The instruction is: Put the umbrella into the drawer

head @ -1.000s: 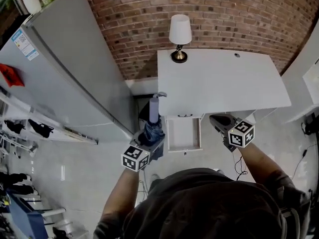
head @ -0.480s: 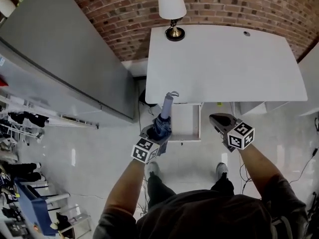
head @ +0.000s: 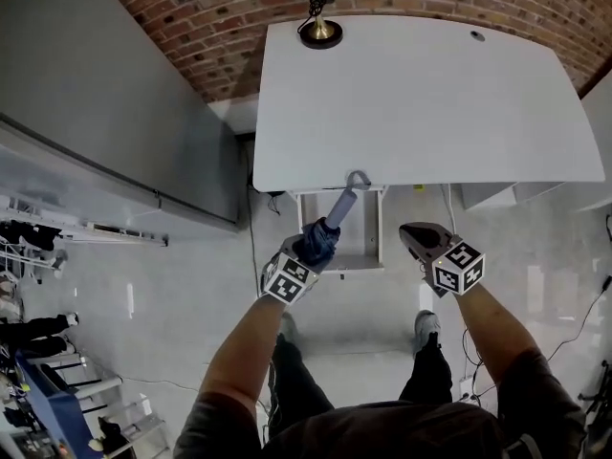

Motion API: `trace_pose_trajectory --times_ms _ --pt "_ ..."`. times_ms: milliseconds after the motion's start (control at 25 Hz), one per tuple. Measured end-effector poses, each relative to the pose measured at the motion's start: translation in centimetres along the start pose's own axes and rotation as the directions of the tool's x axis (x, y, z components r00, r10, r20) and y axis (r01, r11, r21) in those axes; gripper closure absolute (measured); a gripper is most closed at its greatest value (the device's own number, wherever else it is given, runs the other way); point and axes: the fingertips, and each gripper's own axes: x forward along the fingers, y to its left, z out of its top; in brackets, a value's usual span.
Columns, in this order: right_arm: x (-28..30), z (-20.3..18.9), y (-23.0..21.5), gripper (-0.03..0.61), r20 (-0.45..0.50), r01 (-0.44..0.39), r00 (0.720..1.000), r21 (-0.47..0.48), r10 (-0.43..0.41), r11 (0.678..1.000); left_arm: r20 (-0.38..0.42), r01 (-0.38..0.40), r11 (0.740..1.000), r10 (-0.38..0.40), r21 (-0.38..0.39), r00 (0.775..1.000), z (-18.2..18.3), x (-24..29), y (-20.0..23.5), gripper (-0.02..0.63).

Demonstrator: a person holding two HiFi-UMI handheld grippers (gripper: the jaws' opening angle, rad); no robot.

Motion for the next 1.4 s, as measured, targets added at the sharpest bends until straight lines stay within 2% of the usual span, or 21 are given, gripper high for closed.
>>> trace_pose_trajectory --times_ms 240,440,720,1000,1160,1400 --pt "2.2 -5.2 -1.9 0.586 -0.041 -0.006 0.999 0.004 0.006 1.000 -0.071 0.012 0.999 -0.010 0.040 0.997 -4.1 6.7 0.9 0.345" --pt "4.4 -9.3 -4.1 0.586 -0.062 0.000 0.998 0.007 0.000 1.000 -0.145 0.019 0.994 -0.003 0.109 0.989 -7.0 12.4 2.2 0.345" --pt "6.9 -13.8 -6.5 0.586 -0.072 0.004 0.997 0.021 -0.003 1.000 -0.249 0.027 0.994 0.000 0.106 0.969 -10.1 19.8 3.3 0.345" --pt "8.3 -17.7 -8.3 0.586 -0.100 0.010 0.995 0.038 -0.006 0.999 -0.359 0.024 0.995 0.011 0.092 0.933 -13.2 25.5 4.6 0.345" --pt "8.2 -18.8 -9.3 0.586 -0.105 0.024 0.994 0.048 -0.019 0.999 -0.379 0.009 0.998 0.013 0.058 0.925 -13.8 27.9 4.8 0.345" --pt "8.6 -19.3 -10.3 0.586 -0.105 0.041 0.994 0.060 -0.035 0.997 -0.419 0.013 0.999 0.010 0.051 0.908 -15.6 30.5 4.4 0.345"
